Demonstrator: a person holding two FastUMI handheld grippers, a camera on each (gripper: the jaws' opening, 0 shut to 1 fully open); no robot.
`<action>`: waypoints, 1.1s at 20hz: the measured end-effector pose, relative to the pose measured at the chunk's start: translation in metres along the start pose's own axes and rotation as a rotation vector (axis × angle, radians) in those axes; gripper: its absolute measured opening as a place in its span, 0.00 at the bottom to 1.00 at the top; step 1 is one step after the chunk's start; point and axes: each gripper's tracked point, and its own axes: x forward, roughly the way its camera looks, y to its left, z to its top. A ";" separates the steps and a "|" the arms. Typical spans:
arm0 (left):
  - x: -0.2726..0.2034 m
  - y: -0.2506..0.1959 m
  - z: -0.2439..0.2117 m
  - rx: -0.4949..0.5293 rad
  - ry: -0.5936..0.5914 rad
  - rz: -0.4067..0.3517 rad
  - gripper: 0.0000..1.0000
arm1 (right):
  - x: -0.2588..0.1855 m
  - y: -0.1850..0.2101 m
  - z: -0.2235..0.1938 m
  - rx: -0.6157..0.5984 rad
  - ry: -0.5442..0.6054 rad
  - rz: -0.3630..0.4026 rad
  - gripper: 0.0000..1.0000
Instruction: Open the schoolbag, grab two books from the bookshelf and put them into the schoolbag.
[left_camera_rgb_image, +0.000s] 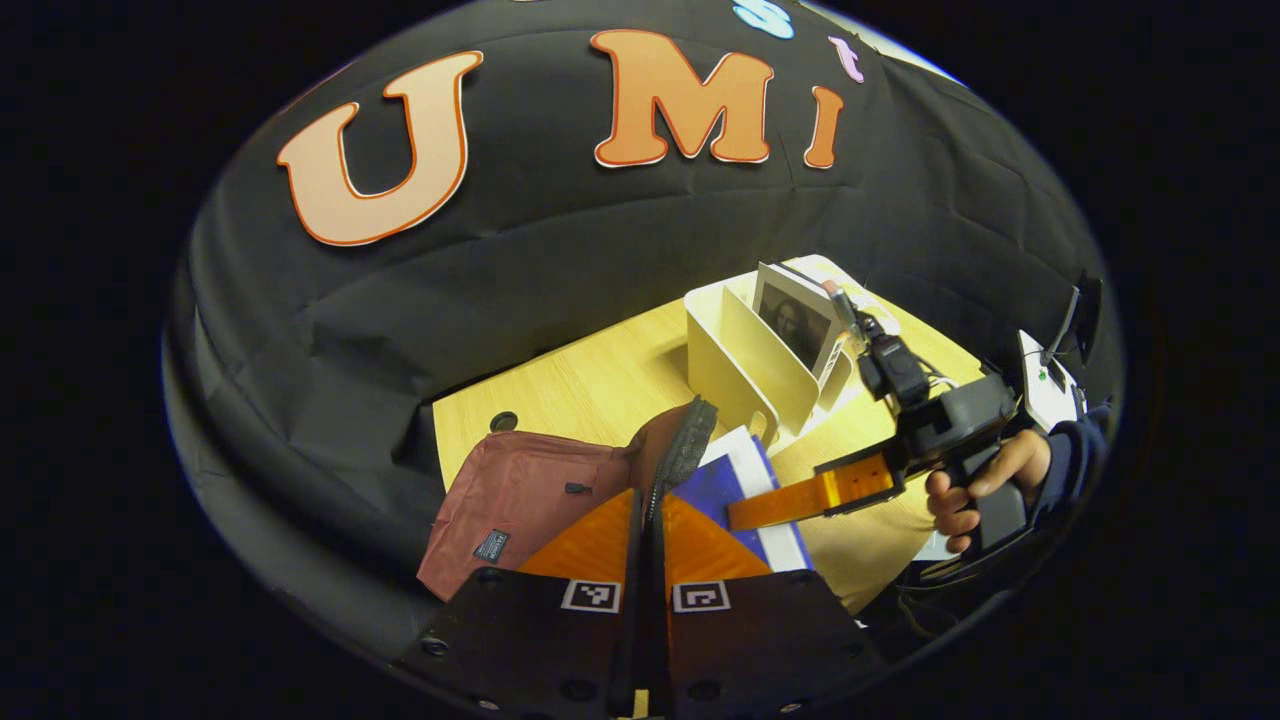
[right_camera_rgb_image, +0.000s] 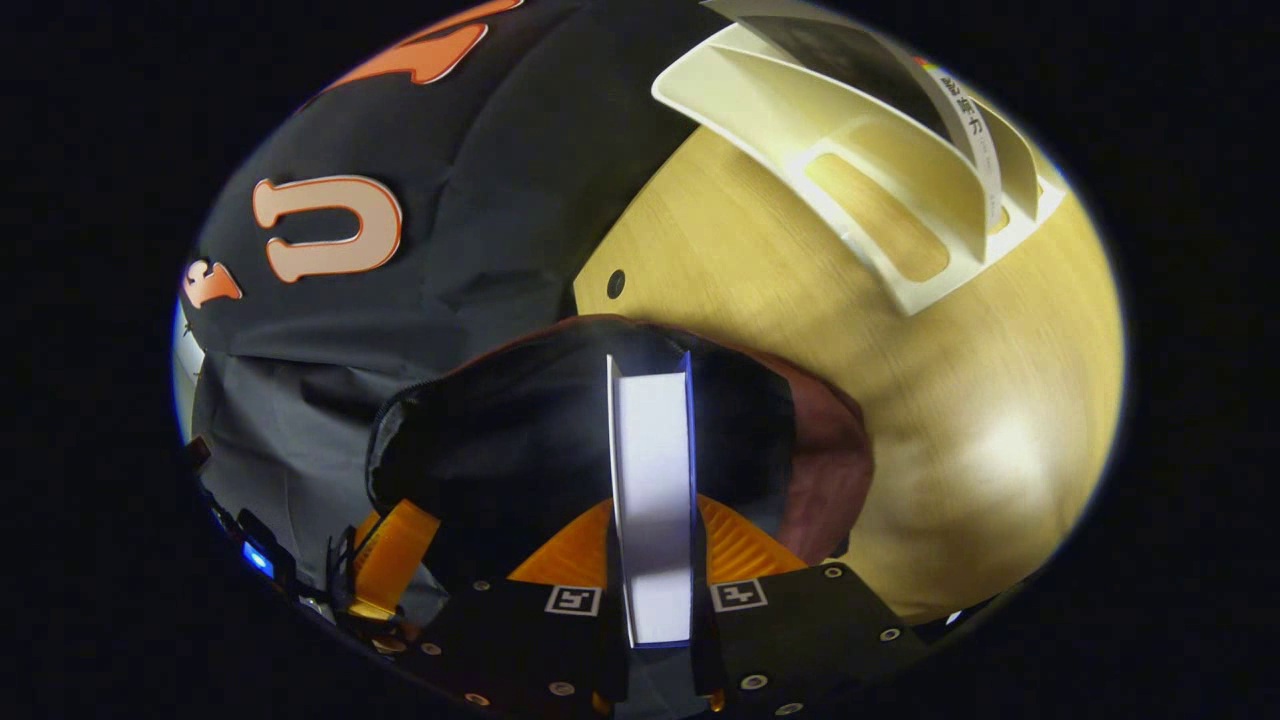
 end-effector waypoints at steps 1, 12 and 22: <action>0.000 -0.002 0.000 0.001 -0.001 -0.005 0.05 | 0.007 -0.002 -0.004 -0.007 0.000 -0.003 0.25; -0.004 -0.017 0.002 0.003 -0.003 -0.049 0.10 | 0.071 0.009 -0.017 0.060 -0.009 0.062 0.25; 0.002 -0.007 -0.004 -0.026 0.013 -0.008 0.05 | 0.055 -0.020 0.000 -0.032 -0.013 -0.045 0.66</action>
